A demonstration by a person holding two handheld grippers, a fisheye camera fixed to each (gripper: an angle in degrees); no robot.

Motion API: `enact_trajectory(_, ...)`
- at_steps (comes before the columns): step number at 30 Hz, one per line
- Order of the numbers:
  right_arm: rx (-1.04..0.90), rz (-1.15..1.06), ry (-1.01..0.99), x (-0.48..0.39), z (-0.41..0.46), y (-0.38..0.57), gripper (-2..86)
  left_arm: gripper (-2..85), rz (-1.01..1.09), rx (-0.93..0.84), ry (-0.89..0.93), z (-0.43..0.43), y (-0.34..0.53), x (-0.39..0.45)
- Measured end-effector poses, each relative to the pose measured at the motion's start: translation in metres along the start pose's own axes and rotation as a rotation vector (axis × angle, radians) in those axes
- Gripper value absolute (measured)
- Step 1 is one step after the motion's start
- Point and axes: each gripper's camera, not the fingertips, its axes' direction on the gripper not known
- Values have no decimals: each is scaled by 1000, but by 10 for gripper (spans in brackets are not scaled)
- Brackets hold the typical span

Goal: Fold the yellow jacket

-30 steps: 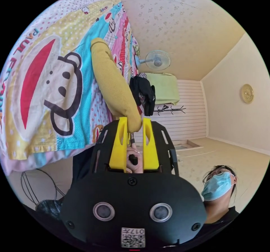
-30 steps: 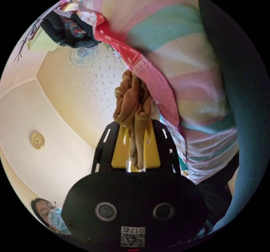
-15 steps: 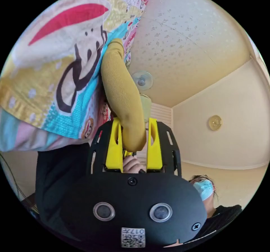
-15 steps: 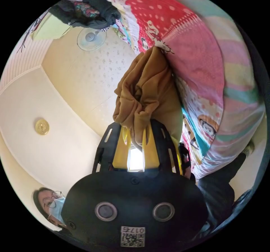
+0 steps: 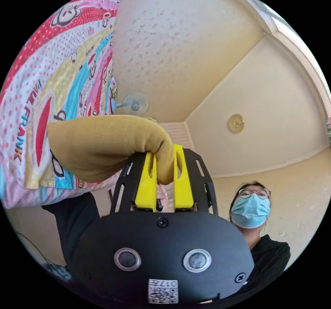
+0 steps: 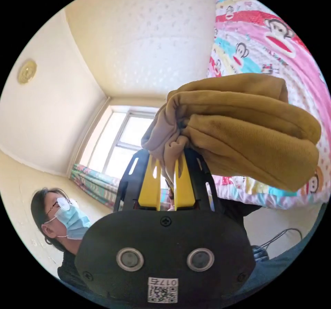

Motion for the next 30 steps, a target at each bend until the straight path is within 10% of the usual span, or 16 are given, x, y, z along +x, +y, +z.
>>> enact_trajectory(10,-415,-228,-301,-10,396,-56,62,77,648,188,-504,-196,-101,314)
enact_trajectory(18,-494,207,289,247,536,-6,55,85,72,518,-803,-371,-127,115)
enact_trajectory(23,-510,150,81,291,506,21,67,79,42,542,-501,-385,-55,15)
enact_trajectory(30,-580,18,210,243,494,1,106,87,110,481,-699,-333,-58,43)
